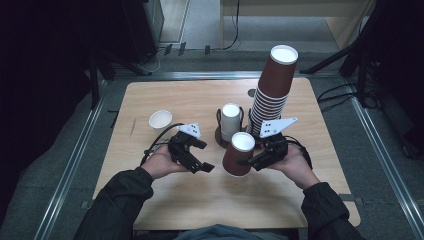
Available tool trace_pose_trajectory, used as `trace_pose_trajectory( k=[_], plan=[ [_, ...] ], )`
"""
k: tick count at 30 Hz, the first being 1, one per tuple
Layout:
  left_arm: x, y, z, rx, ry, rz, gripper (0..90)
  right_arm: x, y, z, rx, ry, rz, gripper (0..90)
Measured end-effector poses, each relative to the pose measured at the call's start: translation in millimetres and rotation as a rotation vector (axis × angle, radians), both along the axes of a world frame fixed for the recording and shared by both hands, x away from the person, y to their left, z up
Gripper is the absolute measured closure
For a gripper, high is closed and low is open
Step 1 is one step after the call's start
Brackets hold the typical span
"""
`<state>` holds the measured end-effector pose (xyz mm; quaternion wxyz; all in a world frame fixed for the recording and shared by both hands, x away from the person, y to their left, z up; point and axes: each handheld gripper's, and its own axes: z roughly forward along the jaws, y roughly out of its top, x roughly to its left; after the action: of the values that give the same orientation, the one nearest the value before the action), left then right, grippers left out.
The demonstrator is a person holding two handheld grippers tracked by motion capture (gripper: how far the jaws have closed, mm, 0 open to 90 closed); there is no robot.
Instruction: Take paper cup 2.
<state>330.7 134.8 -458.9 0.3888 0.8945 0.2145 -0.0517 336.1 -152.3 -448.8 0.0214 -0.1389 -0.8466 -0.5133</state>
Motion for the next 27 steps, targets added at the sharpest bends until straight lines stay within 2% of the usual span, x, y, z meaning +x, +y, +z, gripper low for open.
trace_pose_trajectory(
  k=[8,15,27],
  plan=[
    [-2.7,-3.3,-0.4,-0.015,0.003,-0.012,1.4,-3.9,12.4,-2.7,0.046,0.002,0.011,19.4],
    [-4.5,-8.9,-2.0,-0.012,0.0,-0.027,1.3,-7.0,21.5,-6.4,0.124,-0.012,0.006,19.4],
    [-6.6,-14.0,-2.7,-0.027,0.006,-0.043,0.3,-6.8,32.2,-10.9,0.221,0.023,0.024,19.4]
  ],
)
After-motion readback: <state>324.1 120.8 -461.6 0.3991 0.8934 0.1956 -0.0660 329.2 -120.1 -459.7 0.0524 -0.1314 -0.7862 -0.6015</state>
